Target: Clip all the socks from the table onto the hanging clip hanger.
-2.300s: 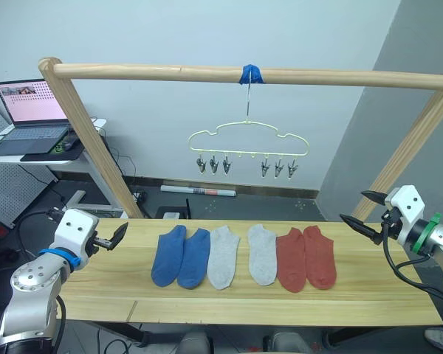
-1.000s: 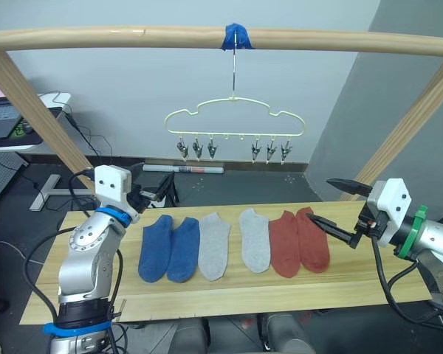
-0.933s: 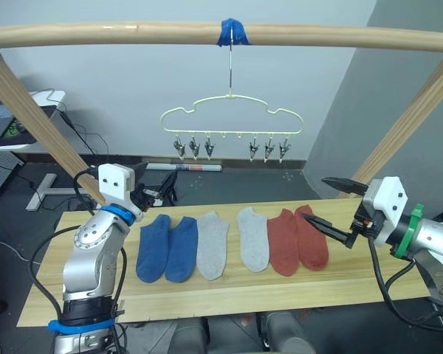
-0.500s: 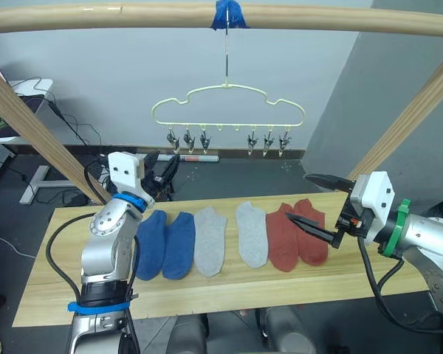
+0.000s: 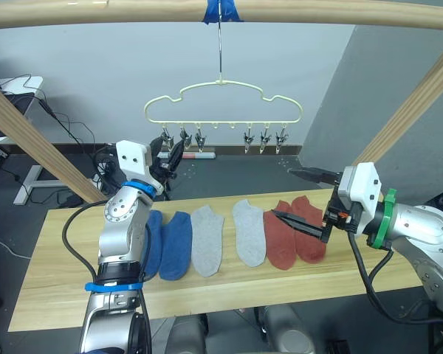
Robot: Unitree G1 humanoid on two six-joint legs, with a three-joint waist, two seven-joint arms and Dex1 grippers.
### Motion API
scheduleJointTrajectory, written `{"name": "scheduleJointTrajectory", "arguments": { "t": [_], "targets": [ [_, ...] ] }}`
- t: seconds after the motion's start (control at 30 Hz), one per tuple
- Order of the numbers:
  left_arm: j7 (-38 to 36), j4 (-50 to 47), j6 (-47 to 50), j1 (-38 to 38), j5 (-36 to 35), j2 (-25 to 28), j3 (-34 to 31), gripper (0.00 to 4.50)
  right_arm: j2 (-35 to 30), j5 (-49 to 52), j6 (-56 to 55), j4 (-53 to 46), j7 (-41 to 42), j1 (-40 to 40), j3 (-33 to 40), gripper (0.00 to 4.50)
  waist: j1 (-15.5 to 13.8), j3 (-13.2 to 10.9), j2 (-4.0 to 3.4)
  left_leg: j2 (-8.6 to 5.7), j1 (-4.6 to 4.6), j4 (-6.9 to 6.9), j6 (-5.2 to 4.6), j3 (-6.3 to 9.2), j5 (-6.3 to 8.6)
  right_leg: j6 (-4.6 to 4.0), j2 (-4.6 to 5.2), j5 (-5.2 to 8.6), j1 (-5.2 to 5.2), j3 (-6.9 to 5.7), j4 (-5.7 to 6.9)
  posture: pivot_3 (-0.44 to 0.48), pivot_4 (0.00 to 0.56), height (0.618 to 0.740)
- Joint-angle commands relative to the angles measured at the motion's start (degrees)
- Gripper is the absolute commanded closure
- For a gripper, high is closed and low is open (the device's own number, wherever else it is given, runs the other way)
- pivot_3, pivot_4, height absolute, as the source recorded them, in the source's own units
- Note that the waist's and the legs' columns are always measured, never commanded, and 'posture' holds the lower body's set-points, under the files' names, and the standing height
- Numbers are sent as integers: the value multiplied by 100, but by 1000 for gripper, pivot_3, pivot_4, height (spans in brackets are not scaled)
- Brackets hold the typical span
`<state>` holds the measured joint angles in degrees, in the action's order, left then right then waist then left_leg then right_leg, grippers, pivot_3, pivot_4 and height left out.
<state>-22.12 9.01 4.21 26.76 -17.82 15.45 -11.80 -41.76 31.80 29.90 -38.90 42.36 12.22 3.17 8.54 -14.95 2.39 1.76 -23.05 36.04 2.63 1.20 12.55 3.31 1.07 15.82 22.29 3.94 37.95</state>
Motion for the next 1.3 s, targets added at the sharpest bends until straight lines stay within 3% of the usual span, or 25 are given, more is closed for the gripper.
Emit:
{"name": "scheduleJointTrajectory", "arguments": {
  "t": [0.03, 0.57, 0.7, 0.83, 0.97, 1.13, 1.3],
  "targets": [
    [123, -83, -237, 117, 19, 9, -106, 1768, -15, 122, -6, -166, 31, 71, 68, 0, 10, -3, 1, 0, 0, 0, 0, 0, 0, 0, 0, 0, 0, 0, -1, -311, 284, 740],
    [272, -101, -328, 200, 5, -17, -110, 1768, 1, 114, 9, -67, 52, 190, 39, 0, 18, -5, 2, 0, -3, -2, 1, 3, 0, 2, 0, 1, 1, -4, -6, -301, 275, 740],
    [243, -49, -370, 251, 21, 0, -90, 2583, 8, 117, 29, -80, 34, 193, 34, 0, 18, -5, 2, 0, -6, -4, 1, 4, 1, 2, 0, 1, 2, -4, -10, -300, 274, 740],
    [192, -51, -363, 221, 25, 15, -65, 3711, 24, 132, 56, -95, 6, 194, 31, 0, 19, -5, 2, 0, -7, -5, 1, 4, 1, 2, 1, 1, 2, -4, -12, -301, 276, 740],
    [199, -100, -354, 181, 43, 30, -56, 4311, 47, 134, 69, -97, -32, 197, 24, 0, 35, -6, 2, 0, -6, -5, 2, 4, 1, 2, 1, 1, 3, -4, -13, -299, 274, 740],
    [217, -253, -322, 134, 68, 72, -23, 4495, 132, 33, 96, 12, -196, 102, -11, 0, 86, -6, 2, 1, -7, -6, 2, 4, 1, 2, 1, 1, 3, -4, -13, -299, 274, 740],
    [205, -587, -111, 36, 18, 147, -9, 4495, 219, -947, 171, 655, -898, -408, -319, 0, 84, -7, 3, 1, -14, -9, 2, 9, 1, 3, 2, 2, 4, -10, -20, -273, 275, 740]
  ]
}}
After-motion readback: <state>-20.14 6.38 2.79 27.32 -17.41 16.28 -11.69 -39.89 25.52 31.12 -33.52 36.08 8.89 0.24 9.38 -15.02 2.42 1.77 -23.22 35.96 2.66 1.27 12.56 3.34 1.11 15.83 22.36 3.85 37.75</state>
